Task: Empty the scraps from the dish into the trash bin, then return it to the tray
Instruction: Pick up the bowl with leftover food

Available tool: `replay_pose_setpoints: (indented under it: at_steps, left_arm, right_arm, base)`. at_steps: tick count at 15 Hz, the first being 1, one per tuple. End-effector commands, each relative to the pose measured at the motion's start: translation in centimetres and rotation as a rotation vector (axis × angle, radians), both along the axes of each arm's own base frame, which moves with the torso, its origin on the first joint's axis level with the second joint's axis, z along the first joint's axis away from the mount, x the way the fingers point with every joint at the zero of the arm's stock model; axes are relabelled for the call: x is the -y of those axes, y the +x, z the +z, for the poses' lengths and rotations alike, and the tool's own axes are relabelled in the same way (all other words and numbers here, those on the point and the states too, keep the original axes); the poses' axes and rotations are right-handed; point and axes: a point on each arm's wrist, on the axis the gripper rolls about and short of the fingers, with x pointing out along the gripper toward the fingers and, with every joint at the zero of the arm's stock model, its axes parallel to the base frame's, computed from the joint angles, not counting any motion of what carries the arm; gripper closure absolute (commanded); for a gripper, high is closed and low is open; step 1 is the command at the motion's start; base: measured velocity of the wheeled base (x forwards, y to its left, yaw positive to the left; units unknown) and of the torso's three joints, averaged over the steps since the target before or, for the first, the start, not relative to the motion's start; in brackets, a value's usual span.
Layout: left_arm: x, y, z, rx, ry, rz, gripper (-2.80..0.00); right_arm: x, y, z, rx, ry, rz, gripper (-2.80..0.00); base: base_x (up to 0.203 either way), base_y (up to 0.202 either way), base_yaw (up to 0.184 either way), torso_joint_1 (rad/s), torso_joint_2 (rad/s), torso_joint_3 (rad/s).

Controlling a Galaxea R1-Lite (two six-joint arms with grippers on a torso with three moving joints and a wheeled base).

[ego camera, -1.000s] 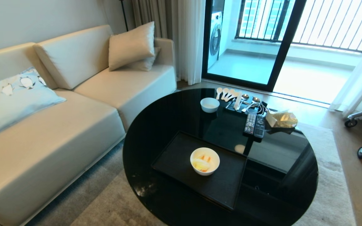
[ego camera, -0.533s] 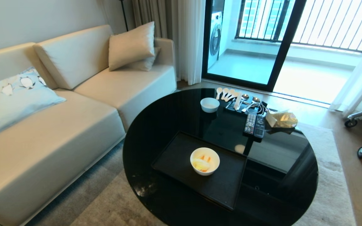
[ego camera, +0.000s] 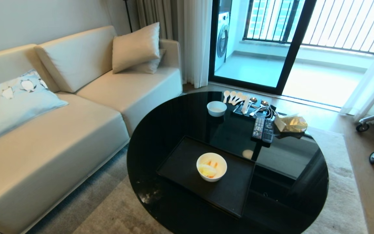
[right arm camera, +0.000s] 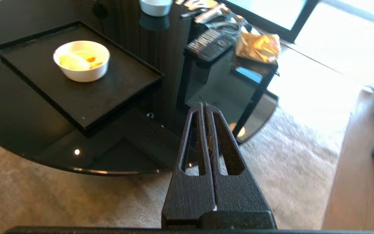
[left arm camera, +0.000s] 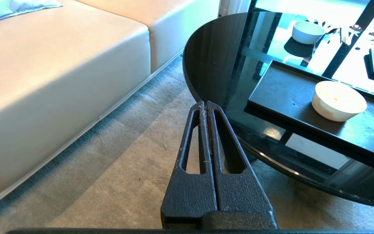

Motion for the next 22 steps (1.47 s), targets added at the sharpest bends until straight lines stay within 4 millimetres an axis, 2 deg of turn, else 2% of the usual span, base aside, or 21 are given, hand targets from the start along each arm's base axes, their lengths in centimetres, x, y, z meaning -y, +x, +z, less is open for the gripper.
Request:
replay_pose_setpoints:
  at_steps: [1,5,8,10,13,17,20,22]
  left_arm:
    - [0.0,0.0,0.0,0.001,-0.001,0.000,0.00]
    - [0.0,0.0,0.0,0.001,-0.001,0.000,0.00]
    - [0.0,0.0,0.0,0.001,-0.001,0.000,0.00]
    - [0.0,0.0,0.0,0.001,-0.001,0.000,0.00]
    - [0.0,0.0,0.0,0.001,-0.001,0.000,0.00]
    - [0.0,0.0,0.0,0.001,-0.001,0.000,0.00]
    - [0.0,0.0,0.0,0.001,-0.001,0.000,0.00]
    - [0.0,0.0,0.0,0.001,-0.001,0.000,0.00]
  right_arm:
    - [-0.2,2.2,2.1,-0.062,-0.045,0.103,0.00]
    - [-1.0,5.7,6.8,-0.008,-0.177,0.482,0.00]
    - [-1.5,8.8,9.9,-0.001,-0.254,0.671,0.00]
    - [-2.3,10.7,10.7,-0.044,-0.291,0.782,0.00]
    - [-4.5,13.0,11.7,-0.047,-0.361,0.953,0.00]
    - [-9.5,16.0,10.8,-0.147,-0.471,1.031,0.00]
    - [-14.1,19.0,10.6,-0.225,-0.549,0.959,0.00]
    - [-17.1,20.4,10.1,-0.297,-0.551,0.850,0.00]
  base:
    - [0.000,0.000,0.000,0.000,0.00,0.000]
    - [0.000,0.000,0.000,0.000,0.00,0.000]
    - [0.000,0.000,0.000,0.000,0.00,0.000]
    - [0.000,0.000,0.000,0.000,0.00,0.000]
    - [0.000,0.000,0.000,0.000,0.00,0.000]
    - [0.000,0.000,0.000,0.000,0.00,0.000]
    - [0.000,0.000,0.000,0.000,0.00,0.000]
    - [0.000,0.000,0.000,0.000,0.00,0.000]
